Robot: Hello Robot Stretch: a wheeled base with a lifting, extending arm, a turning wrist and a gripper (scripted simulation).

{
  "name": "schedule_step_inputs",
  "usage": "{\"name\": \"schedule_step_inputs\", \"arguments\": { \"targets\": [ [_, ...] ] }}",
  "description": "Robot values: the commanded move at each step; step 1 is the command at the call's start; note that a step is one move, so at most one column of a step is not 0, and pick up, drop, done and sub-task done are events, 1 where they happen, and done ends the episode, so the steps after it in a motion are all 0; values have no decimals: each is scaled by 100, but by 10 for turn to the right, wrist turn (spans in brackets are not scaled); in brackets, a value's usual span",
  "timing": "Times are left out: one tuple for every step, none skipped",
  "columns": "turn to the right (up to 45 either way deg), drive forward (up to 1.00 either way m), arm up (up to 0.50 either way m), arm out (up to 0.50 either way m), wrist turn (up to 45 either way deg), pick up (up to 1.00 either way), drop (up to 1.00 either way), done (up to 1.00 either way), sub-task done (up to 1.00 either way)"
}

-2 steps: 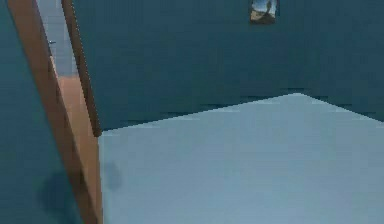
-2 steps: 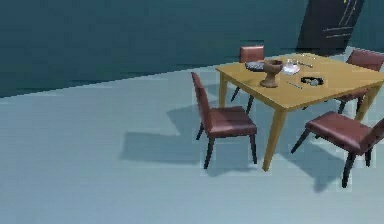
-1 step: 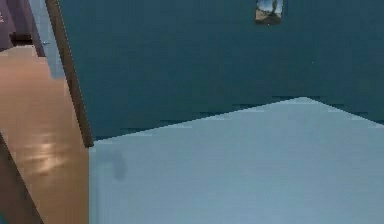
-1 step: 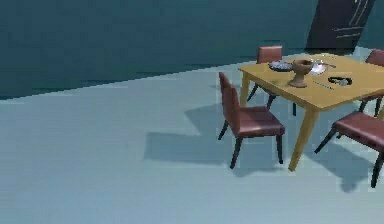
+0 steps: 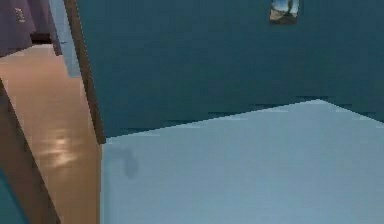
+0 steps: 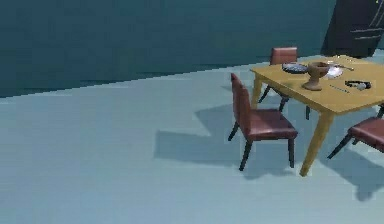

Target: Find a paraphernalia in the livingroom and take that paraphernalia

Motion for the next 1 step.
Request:
{"name": "schedule_step_inputs", "arguments": {
  "targets": [
    [0,90,0,0,0,0,0,0,0]
  ]
}}
